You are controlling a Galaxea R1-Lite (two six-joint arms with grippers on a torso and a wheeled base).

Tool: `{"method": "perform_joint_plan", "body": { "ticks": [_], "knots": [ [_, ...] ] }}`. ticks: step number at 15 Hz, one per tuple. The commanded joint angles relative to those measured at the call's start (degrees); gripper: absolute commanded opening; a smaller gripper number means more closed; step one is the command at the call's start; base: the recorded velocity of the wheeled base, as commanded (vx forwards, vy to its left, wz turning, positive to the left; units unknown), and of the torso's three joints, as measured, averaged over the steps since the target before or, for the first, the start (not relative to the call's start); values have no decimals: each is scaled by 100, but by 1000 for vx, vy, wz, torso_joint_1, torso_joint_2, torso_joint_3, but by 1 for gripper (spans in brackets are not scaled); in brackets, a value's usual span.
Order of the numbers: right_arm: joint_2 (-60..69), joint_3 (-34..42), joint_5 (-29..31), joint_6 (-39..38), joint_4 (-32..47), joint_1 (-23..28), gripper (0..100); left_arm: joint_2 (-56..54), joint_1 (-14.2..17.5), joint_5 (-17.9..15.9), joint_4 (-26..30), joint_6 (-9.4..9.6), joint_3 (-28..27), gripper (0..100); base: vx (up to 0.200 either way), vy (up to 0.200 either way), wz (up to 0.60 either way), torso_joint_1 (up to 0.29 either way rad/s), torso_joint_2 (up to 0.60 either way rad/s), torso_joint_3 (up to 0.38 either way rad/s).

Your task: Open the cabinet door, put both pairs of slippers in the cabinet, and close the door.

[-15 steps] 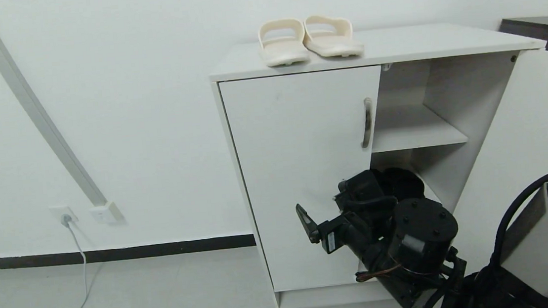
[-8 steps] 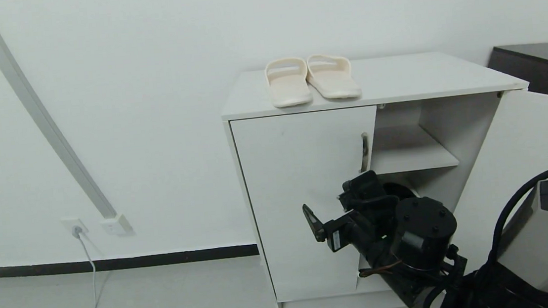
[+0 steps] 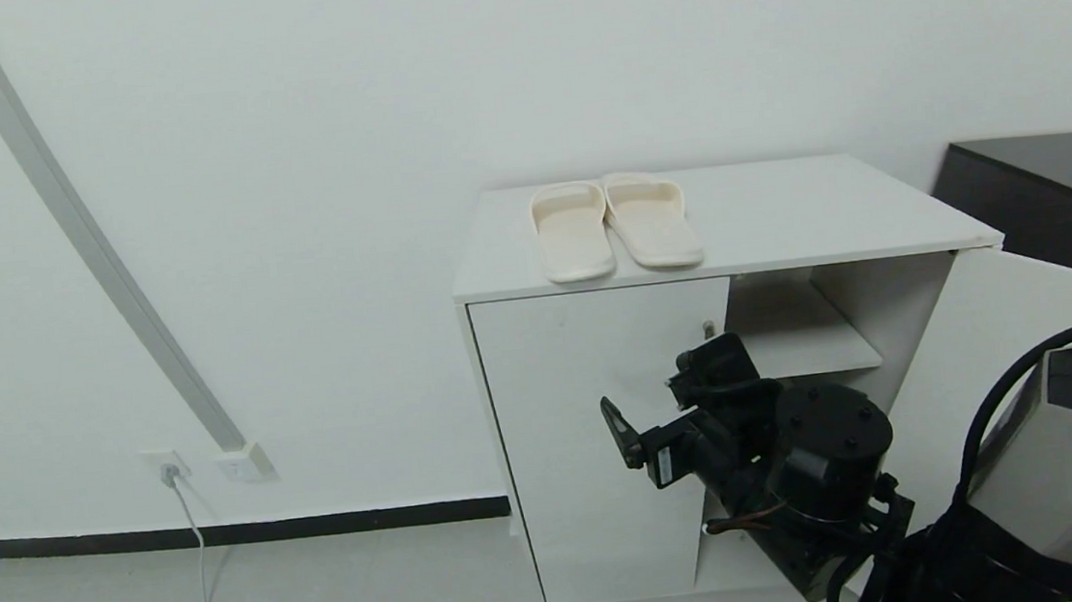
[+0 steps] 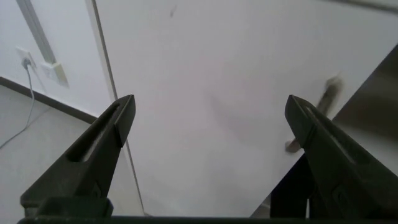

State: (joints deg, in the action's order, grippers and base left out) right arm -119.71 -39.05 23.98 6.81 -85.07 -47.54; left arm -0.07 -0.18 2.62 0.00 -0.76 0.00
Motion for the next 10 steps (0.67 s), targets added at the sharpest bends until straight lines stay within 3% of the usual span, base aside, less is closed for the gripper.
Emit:
{"method": "perform_joint_plan", "body": {
  "ticks": [1, 10],
  "knots": [
    [-26, 11, 2, 4, -1, -1, 100, 7, 1, 2, 0, -4, 0, 0, 0, 0, 0, 207, -515, -325],
    [-61, 108, 2, 13, 43, -1, 100, 7, 1, 2, 0, -4, 0, 0, 0, 0, 0, 237, -551, -324]
  ]
}}
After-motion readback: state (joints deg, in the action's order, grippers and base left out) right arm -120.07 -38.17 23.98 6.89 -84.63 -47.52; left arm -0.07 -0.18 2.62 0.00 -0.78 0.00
